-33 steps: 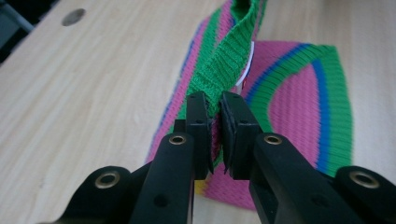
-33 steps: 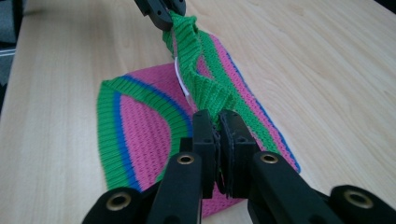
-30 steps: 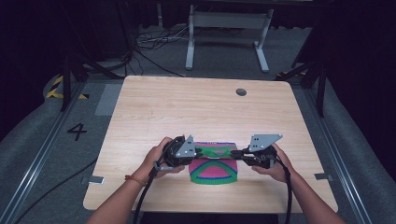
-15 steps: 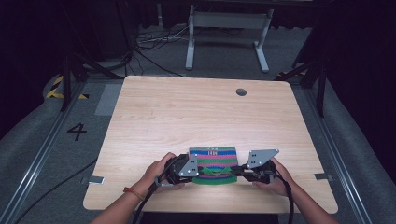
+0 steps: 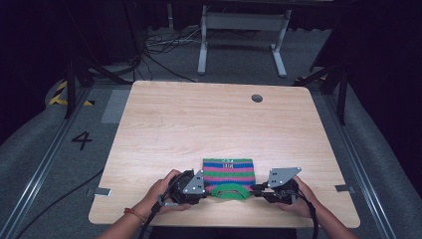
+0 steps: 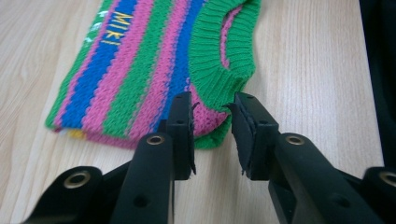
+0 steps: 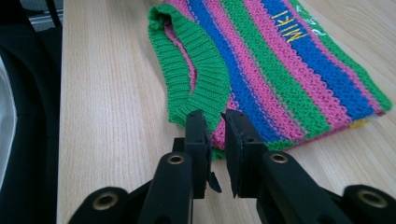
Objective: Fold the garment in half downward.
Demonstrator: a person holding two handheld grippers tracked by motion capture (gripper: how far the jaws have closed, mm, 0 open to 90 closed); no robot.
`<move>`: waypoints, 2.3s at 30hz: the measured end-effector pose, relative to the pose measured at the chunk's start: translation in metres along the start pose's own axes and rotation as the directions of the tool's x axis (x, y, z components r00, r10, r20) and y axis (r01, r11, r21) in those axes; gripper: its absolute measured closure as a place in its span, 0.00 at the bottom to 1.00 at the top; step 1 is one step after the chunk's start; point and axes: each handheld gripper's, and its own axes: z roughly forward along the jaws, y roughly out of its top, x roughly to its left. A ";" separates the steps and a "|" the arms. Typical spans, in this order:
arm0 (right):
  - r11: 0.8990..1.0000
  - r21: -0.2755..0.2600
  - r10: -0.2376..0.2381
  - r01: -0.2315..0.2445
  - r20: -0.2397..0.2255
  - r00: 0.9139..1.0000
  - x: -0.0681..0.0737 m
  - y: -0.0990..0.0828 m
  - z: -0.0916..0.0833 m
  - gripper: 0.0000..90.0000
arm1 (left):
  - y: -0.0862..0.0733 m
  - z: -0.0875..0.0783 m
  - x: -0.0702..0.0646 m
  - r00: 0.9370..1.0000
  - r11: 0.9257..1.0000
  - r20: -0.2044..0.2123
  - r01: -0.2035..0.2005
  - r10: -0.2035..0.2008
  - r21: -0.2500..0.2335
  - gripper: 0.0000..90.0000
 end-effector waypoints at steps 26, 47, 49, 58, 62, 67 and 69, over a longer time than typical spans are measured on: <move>0.999 -0.012 0.034 -0.033 0.085 0.996 -0.001 -0.003 0.025 0.70 | -0.005 0.035 0.015 0.997 0.997 -0.029 0.077 -0.077 0.001 0.54; 0.995 0.028 0.088 -0.093 0.151 0.985 -0.038 0.013 0.034 0.60 | 0.008 0.040 0.058 0.984 0.985 -0.065 0.167 -0.165 0.036 0.39; 0.995 0.027 0.093 -0.098 0.157 0.983 -0.038 0.015 0.032 0.59 | 0.009 0.033 0.059 0.982 0.984 -0.079 0.175 -0.172 0.034 0.37; 0.994 0.034 0.094 -0.102 0.199 0.976 -0.039 0.019 0.012 0.49 | -0.003 -0.005 0.061 0.969 0.979 -0.156 0.198 -0.189 0.041 0.33; 0.995 0.045 0.076 -0.088 0.219 0.973 -0.038 0.019 0.004 0.48 | -0.013 -0.018 0.060 0.968 0.977 -0.158 0.205 -0.194 0.061 0.32; 0.995 0.062 0.064 -0.081 0.237 0.969 -0.037 0.016 -0.004 0.46 | -0.022 -0.026 0.057 0.970 0.976 -0.158 0.200 -0.186 0.081 0.31; 0.994 0.066 0.065 -0.084 0.251 0.966 -0.038 0.013 -0.008 0.45 | -0.026 -0.029 0.056 0.968 0.975 -0.167 0.202 -0.185 0.090 0.31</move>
